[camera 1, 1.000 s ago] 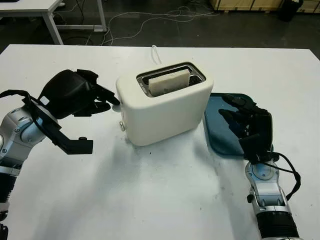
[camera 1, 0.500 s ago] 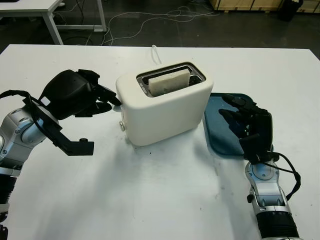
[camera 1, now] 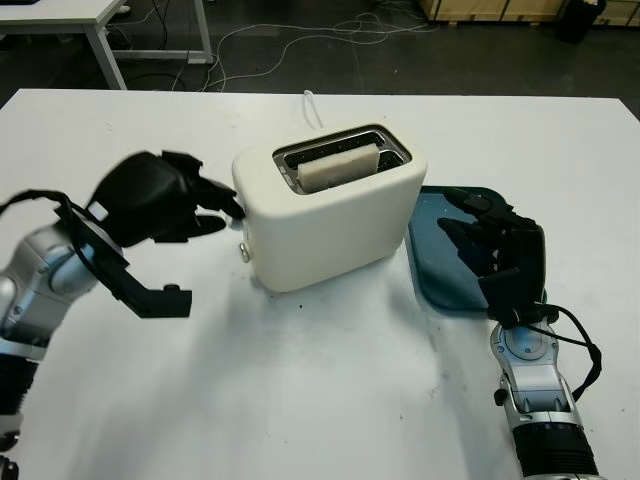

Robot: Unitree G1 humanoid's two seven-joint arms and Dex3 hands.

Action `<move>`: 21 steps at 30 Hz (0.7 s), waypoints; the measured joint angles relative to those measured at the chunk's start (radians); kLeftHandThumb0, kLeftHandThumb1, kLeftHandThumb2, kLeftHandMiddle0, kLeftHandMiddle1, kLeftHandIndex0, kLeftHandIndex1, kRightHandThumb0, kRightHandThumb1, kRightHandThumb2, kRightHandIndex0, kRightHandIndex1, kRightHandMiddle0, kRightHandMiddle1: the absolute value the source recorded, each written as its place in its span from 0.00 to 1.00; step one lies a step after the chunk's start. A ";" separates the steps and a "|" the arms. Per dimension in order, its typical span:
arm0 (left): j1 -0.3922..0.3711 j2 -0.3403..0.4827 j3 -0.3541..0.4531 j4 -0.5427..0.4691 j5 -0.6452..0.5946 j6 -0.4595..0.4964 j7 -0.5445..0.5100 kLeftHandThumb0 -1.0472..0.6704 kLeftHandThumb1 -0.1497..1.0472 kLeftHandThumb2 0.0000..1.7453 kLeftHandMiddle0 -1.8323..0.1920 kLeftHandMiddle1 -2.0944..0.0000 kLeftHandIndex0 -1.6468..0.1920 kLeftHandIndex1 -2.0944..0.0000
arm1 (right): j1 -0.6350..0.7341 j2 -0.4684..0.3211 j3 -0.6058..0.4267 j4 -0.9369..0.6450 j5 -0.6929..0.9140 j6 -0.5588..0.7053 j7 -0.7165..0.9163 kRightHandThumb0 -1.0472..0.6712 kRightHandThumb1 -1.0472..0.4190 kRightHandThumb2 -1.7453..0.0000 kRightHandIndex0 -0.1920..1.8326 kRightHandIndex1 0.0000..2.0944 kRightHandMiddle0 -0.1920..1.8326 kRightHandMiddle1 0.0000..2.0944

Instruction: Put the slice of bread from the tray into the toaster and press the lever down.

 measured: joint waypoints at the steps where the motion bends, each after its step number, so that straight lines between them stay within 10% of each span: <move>1: 0.002 -0.008 -0.008 0.016 0.000 -0.001 0.014 0.44 0.89 0.12 0.54 0.38 0.43 0.70 | 0.000 0.000 -0.001 0.000 0.000 0.000 0.000 0.30 0.09 0.91 0.67 0.00 0.57 0.00; 10: -0.002 -0.184 -0.088 0.298 0.023 0.007 0.355 0.43 0.89 0.20 0.63 0.27 0.47 0.72 | 0.003 0.001 0.000 0.003 0.000 0.000 0.000 0.31 0.09 0.92 0.67 0.00 0.57 0.00; 21: 0.077 -0.251 -0.095 0.314 0.013 0.044 0.469 0.43 0.89 0.20 0.64 0.28 0.48 0.71 | 0.004 0.000 0.001 0.003 0.000 -0.001 0.000 0.32 0.09 0.92 0.67 0.00 0.57 0.00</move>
